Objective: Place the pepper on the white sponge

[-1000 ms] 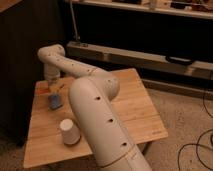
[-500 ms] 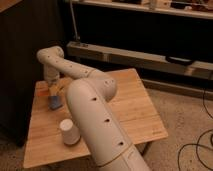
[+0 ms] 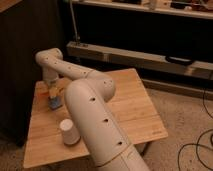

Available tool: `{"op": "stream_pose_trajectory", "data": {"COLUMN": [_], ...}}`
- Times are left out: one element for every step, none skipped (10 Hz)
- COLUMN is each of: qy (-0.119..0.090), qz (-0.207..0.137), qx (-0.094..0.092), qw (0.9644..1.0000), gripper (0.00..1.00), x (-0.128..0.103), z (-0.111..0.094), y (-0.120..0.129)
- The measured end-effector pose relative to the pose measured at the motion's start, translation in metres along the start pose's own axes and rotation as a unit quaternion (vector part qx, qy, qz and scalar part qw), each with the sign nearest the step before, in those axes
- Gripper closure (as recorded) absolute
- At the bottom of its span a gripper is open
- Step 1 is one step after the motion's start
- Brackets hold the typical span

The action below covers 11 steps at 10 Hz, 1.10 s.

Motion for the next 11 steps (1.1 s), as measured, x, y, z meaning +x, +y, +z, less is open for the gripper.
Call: {"op": "stream_pose_trajectory", "data": {"qy": [0.0, 0.0, 0.001, 0.002, 0.005, 0.008, 0.01, 0.012, 0.014, 0.015, 0.017], "qz": [0.004, 0.012, 0.015, 0.017, 0.017, 0.016, 0.014, 0.013, 0.013, 0.013, 0.014], "qx": [-0.001, -0.002, -0.003, -0.004, -0.004, -0.005, -0.007, -0.009, -0.012, -0.014, -0.015], "qw": [1.0, 0.9999, 0.9999, 0.9998, 0.9998, 0.9998, 0.9998, 0.9998, 0.9998, 0.9997, 0.9997], "gripper": [1.0, 1.0, 1.0, 1.0, 1.0, 1.0, 1.0, 1.0, 1.0, 1.0, 1.0], "x": [0.002, 0.005, 0.008, 0.01, 0.011, 0.011, 0.01, 0.01, 0.011, 0.013, 0.015], "z": [0.003, 0.007, 0.008, 0.009, 0.009, 0.01, 0.011, 0.012, 0.013, 0.014, 0.015], "y": [0.002, 0.004, 0.005, 0.006, 0.006, 0.005, 0.006, 0.006, 0.007, 0.008, 0.009]}}
